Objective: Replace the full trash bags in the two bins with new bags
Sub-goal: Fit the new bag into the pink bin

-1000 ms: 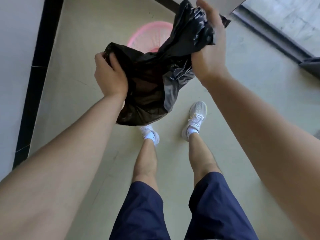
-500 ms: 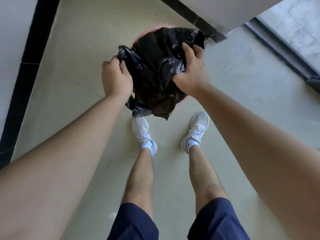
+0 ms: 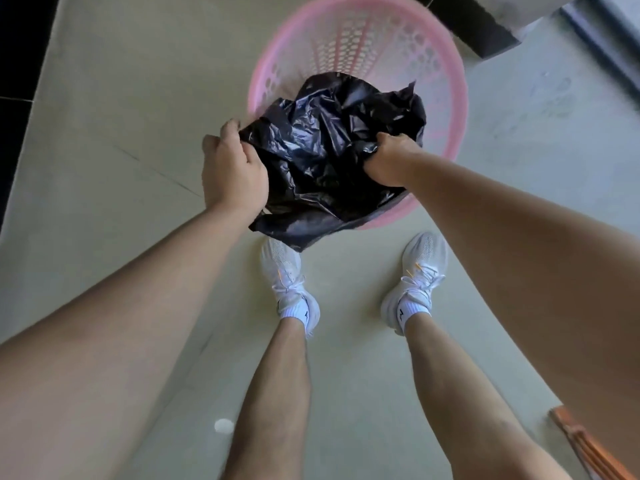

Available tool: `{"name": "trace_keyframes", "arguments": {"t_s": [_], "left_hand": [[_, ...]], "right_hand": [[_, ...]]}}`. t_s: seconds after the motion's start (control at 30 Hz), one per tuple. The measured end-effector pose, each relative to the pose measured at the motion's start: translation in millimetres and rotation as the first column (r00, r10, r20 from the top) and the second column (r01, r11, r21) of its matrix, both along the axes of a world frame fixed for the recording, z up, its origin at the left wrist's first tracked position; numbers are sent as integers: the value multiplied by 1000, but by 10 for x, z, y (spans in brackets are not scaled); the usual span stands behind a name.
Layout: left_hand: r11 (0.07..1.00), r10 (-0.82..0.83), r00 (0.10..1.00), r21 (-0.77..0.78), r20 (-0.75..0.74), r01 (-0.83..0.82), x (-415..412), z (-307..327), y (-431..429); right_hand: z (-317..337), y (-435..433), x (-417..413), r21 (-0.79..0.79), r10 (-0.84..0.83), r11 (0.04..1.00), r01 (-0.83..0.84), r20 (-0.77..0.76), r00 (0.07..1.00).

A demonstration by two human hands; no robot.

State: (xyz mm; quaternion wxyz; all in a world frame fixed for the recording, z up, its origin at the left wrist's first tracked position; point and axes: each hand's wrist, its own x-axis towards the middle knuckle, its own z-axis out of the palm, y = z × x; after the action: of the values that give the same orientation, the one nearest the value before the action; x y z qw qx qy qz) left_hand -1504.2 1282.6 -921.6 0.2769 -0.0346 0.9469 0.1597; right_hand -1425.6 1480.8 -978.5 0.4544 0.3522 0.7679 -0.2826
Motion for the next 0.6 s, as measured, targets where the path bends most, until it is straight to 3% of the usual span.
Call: {"name": "trace_keyframes", "arguments": {"t_s": [0.1,0.17,0.27,0.37,0.47,0.6], "left_hand": [[991,-127,980,-24,154,132,-8,-63,-32],[981,-183,950,-8,254,192,38,-39,-20],[968,-227,963,-78,147,240,176,33,23],[965,-188,982,-189,-18,181,300,155,108],[946,-240,969,-237,-48,223,331,208,162],[891,-400,912,-273,-93,363,218,311,285]], "right_hand": [[16,33,145,-61,66,996,-65,3,998],[122,64,289,-115,6,993,-1,48,999],[286,116,532,-150,-82,985,87,38,996],[466,197,752,-28,-146,989,145,-39,988],[671,335,932,95,-146,980,177,-267,953],[951,520,1172,455,204,890,14,-427,881]]}}
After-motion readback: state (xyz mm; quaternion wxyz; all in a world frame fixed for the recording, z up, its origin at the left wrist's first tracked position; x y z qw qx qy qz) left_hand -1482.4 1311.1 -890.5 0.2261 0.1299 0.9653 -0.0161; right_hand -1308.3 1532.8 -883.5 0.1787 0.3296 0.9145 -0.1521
